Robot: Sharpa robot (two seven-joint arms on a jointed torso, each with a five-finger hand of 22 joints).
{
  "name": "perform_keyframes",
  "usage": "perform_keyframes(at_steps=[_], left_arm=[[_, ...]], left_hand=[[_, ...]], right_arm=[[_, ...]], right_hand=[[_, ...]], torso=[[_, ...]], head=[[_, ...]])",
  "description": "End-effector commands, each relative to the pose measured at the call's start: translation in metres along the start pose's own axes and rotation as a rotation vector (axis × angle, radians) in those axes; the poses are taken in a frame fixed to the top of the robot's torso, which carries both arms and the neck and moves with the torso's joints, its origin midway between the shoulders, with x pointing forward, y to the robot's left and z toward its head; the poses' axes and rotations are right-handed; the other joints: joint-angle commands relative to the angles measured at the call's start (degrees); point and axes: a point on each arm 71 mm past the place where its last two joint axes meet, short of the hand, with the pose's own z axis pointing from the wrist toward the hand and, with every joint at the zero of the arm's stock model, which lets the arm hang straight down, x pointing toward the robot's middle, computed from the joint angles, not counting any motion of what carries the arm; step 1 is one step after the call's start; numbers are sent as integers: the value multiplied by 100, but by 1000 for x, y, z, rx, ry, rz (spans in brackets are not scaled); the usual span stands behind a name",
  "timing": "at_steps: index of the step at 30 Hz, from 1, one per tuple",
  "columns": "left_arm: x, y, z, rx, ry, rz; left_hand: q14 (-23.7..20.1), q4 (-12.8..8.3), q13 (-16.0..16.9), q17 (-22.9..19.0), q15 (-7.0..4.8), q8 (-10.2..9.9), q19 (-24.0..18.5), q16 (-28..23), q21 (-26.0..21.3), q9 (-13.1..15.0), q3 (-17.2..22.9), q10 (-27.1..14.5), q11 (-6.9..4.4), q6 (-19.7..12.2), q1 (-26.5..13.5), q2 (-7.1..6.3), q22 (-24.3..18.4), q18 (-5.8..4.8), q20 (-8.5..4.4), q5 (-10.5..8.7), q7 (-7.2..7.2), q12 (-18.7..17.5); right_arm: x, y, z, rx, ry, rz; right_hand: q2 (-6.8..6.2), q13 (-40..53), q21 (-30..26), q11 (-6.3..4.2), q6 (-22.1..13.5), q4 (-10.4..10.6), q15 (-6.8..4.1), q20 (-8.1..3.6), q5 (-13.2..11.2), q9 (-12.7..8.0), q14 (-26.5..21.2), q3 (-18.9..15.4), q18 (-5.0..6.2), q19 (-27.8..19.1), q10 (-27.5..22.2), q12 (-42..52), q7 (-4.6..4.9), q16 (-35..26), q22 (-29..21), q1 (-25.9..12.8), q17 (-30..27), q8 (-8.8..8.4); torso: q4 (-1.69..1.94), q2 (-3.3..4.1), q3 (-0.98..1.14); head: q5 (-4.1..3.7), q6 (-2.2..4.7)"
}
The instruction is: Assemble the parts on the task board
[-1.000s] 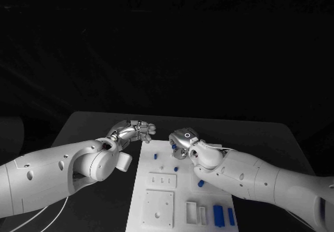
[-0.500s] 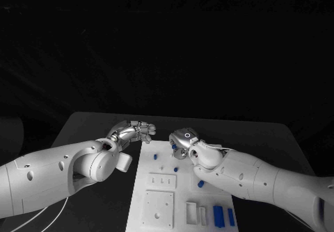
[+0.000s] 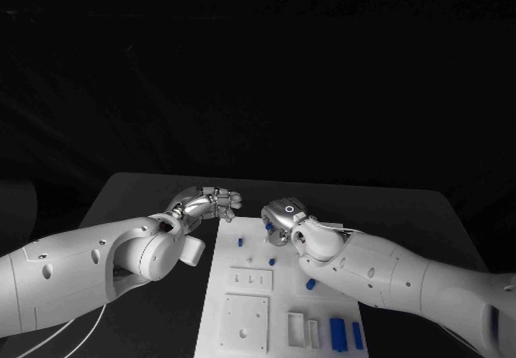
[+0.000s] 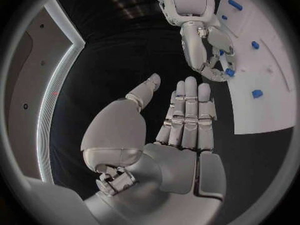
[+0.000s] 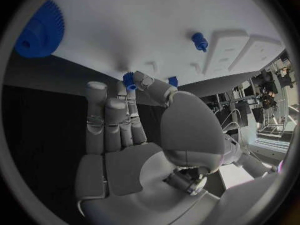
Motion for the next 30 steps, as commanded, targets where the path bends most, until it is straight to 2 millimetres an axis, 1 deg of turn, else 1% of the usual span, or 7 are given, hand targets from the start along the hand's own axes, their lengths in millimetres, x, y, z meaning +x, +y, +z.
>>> perform_keyframes(at_steps=[1,8,11,14,16,22,30], left_arm=[[3,-2,0,11,16,0],[2,-3,0,11,14,1],[2,-3,0,11,14,1],[2,-3,0,10,13,1],[2,-3,0,10,14,1],[1,-3,0,10,11,2],[-2,-3,-1,10,3,3]], left_hand=[[-29,4,9,10,7,-35,-47,28,22,9,32,-1,12,-5,-42,-21,108,70,-2,11,11,-27],[-29,4,12,10,7,-36,-48,29,23,10,33,-1,12,-5,-43,-22,107,69,-1,11,11,-30],[-29,5,13,10,7,-37,-49,29,24,10,33,-1,13,-5,-43,-23,107,69,-1,11,12,-31],[-29,4,14,10,7,-38,-49,29,24,10,34,-1,13,-6,-44,-25,107,69,-1,11,12,-33],[-29,4,14,10,7,-39,-49,29,25,10,34,-1,13,-7,-43,-25,107,69,-1,11,12,-33],[-31,2,16,10,7,-42,-51,28,26,10,35,-4,14,-10,-43,-28,106,70,-1,12,14,-38],[-33,0,19,10,8,-45,-53,27,27,11,38,-8,16,-13,-41,-30,106,70,0,12,15,-45]], right_arm=[[3,0,0,-3,28,-10],[4,-2,0,1,41,6],[5,-2,0,2,46,20],[5,-3,0,6,41,33],[4,-4,0,5,34,37],[2,-6,-2,8,7,57],[-12,-8,-10,-16,-41,99]], right_hand=[[6,16,39,71,13,-3,-38,-21,39,8,-98,26,360,-23,94,-7,16,32,122,21,-7,34],[-40,9,45,104,-67,7,-6,-12,39,-3,-105,20,360,-57,13,-72,50,23,115,10,-33,-19],[-113,-32,51,182,-250,-3,68,-1,38,-40,-102,19,359,-78,-184,-191,126,23,108,31,-55,-128],[-254,-150,42,325,-558,-16,210,38,39,-115,-112,-24,345,-106,-609,-227,269,17,92,58,-87,-302],[-304,-201,33,369,-648,-17,254,53,37,-139,-115,-44,342,-111,-756,-230,295,19,82,73,-98,-349],[-448,-393,-32,500,-834,25,380,99,72,-207,-127,-146,355,-97,-1163,-224,325,37,13,68,-145,-448],[-481,-458,-69,522,-867,8,402,115,74,-232,-143,-225,360,-94,-1222,-208,340,47,-22,43,-172,-466]], torso=[[-3,1,-2],[-7,0,0],[-9,-1,0],[-8,2,0],[-9,1,0],[-9,2,1],[-25,-5,10]], head=[[2,-3],[3,-1],[9,-1],[14,0],[17,1],[23,4],[33,34]])
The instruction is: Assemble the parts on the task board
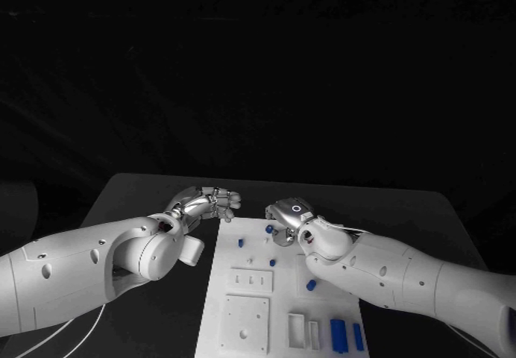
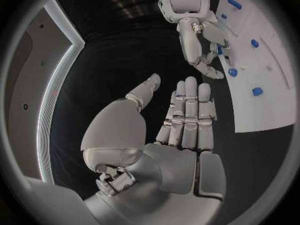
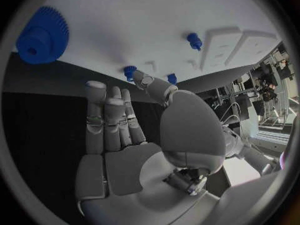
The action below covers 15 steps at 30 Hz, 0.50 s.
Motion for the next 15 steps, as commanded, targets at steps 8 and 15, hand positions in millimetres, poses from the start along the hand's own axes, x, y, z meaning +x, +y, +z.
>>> perform_keyframes(at_steps=[8,15], left_arm=[[-3,-1,0,12,-1,4],[-10,0,2,13,-16,10]], left_hand=[[-34,-1,11,6,8,-23,-54,27,29,8,40,-9,17,-12,-40,-30,102,112,0,12,16,-28],[-33,-1,13,6,8,-23,-55,28,30,10,42,-9,18,-10,-39,-26,102,112,0,12,15,-30]], right_arm=[[-37,-20,-25,-1,-59,120],[-42,-56,-44,65,-4,175]], right_hand=[[-62,33,-57,-124,104,47,-83,38,18,-13,-23,-44,399,19,383,170,13,37,-42,21,-69,37],[-66,367,-37,-385,165,42,-331,6,8,9,-13,-210,399,11,1046,520,-21,29,-14,-38,-131,84]], torso=[[-82,-42,50],[-173,-116,108]], head=[[2,118],[45,121]])
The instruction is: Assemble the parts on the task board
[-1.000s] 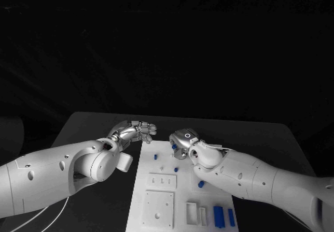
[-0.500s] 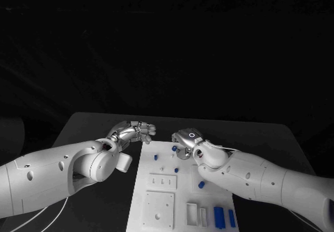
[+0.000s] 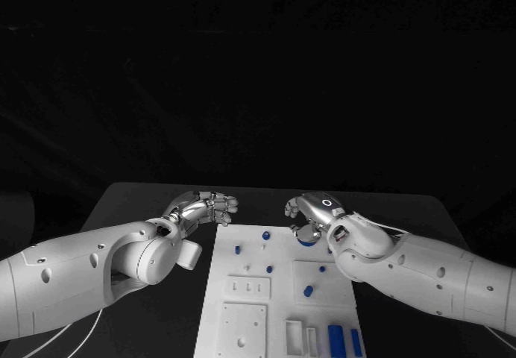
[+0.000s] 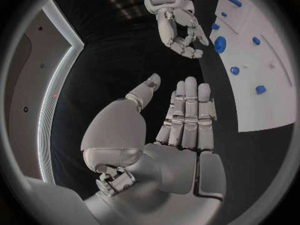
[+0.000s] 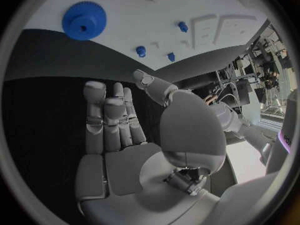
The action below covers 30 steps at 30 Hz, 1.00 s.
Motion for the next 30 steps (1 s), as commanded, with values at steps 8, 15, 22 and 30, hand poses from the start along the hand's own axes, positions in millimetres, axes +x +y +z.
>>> perform_keyframes(at_steps=[8,15,22,30], left_arm=[[-3,0,2,15,5,8],[-1,0,2,16,11,8],[1,0,2,15,19,8],[1,1,3,15,18,9]], left_hand=[[-33,-2,11,7,8,-23,-46,28,31,6,45,-9,18,-9,-36,-23,103,56,-11,13,15,-32],[-34,-4,13,7,9,-25,-47,28,32,7,46,-9,19,-10,-35,-22,103,56,-10,12,15,-35],[-35,-4,15,8,9,-26,-49,28,34,8,46,-9,19,-11,-36,-21,103,56,-10,12,15,-38],[-36,-3,17,8,10,-28,-50,28,35,9,46,-10,20,-11,-39,-18,103,55,-9,12,16,-41]], right_arm=[[9,-40,-8,115,148,111],[18,-54,-6,148,184,114],[34,-57,-7,159,225,111],[50,-50,-8,155,242,127]], right_hand=[[52,1828,21,-274,-114,-80,-340,-116,66,41,-35,-539,396,0,526,1147,-104,85,60,-112,0,-25],[57,4920,270,-309,-191,-32,-348,-205,365,11,11,-753,398,93,-434,4396,-138,310,188,-240,170,-151],[133,5684,667,-251,-239,-56,-285,-250,541,-7,-63,-826,398,88,-582,5548,-77,588,188,-358,542,-215],[207,5794,901,-228,-285,-78,-263,-314,656,-17,-106,-892,398,37,-612,5825,-53,674,189,-434,740,-247]], torso=[[-111,-88,87],[-106,-79,91],[-87,-76,69],[-86,-71,71]], head=[[31,1],[12,4],[6,-37],[28,-74]])
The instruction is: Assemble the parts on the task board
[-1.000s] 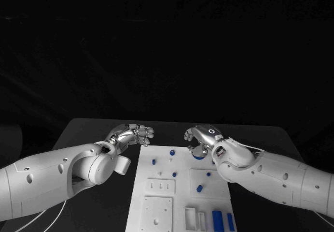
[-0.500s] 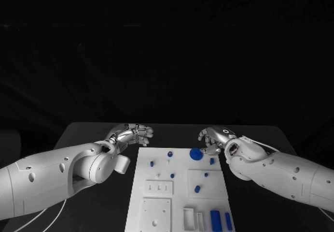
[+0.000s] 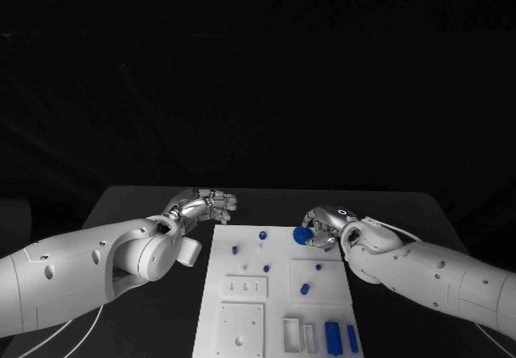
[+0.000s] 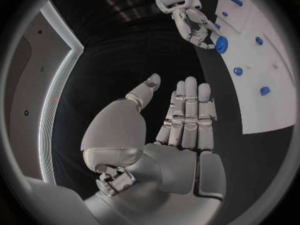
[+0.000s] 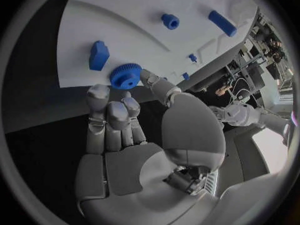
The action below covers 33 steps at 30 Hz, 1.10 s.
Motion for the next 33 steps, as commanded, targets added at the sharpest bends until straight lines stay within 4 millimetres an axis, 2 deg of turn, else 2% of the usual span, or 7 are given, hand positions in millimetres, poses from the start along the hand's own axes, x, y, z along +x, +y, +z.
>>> perform_keyframes(at_steps=[1,6,8,16,24,29,33], left_arm=[[4,-2,1,16,23,1],[4,-1,1,15,24,1],[3,-1,1,14,23,1],[3,-2,1,15,24,3],[3,-1,0,12,23,4],[3,-2,0,13,24,5],[4,-2,0,13,27,5]], left_hand=[[-36,12,8,9,10,-28,-50,28,35,9,31,-10,20,-11,-39,-18,104,98,-9,12,16,-23],[-37,12,10,9,10,-29,-50,28,36,9,31,-10,21,-12,-40,-18,104,98,-9,12,16,-24],[-37,12,10,9,10,-29,-51,28,36,9,31,-10,21,-12,-41,-17,104,98,-9,12,16,-25],[-38,12,13,9,11,-31,-53,28,37,10,30,-10,21,-12,-44,-18,104,97,-8,12,17,-28],[-39,12,14,9,11,-31,-53,27,38,11,30,-9,21,-12,-45,-18,104,97,-8,12,17,-30],[-39,12,15,9,12,-32,-54,27,38,11,30,-9,21,-12,-46,-19,104,97,-8,12,17,-31],[-40,11,17,9,12,-32,-55,27,39,12,30,-9,21,-12,-45,-21,104,97,-8,12,17,-32]], right_arm=[[3,0,0,-14,13,7],[3,-4,1,-4,2,5],[2,-5,2,0,0,4],[2,-2,2,-4,-15,7],[2,-5,3,6,-8,7],[4,-2,6,7,4,5],[5,-2,8,13,8,3]], right_hand=[[29,15,52,49,11,0,10,-80,44,-5,-35,-22,259,24,-64,57,48,43,142,-43,34,-15],[72,30,102,46,24,-1,7,-95,46,-2,-42,-6,259,11,-53,107,45,51,140,-36,74,-8],[79,37,114,45,23,0,6,-98,43,-2,-44,0,259,8,-45,123,44,52,139,-34,83,-9],[96,18,166,54,-16,26,14,-106,38,-15,-50,20,259,-14,-69,135,55,50,137,-60,122,-33],[99,23,176,56,-16,35,16,-108,44,-16,-51,27,259,-18,-63,147,56,49,136,-65,130,-33],[109,2,197,56,-4,63,16,-110,41,-14,-53,33,259,-29,-87,138,56,46,135,-91,145,-28],[112,-4,214,57,-8,79,17,-114,30,-16,-55,33,259,-38,-93,142,56,42,134,-108,157,-30]], torso=[[4,4,-1],[10,1,-10],[5,3,-2],[0,6,7],[9,6,-2],[1,3,-2],[12,10,-3]], head=[[22,-22],[16,-22],[31,-29],[41,-34],[36,-58],[55,-72],[66,-69]])
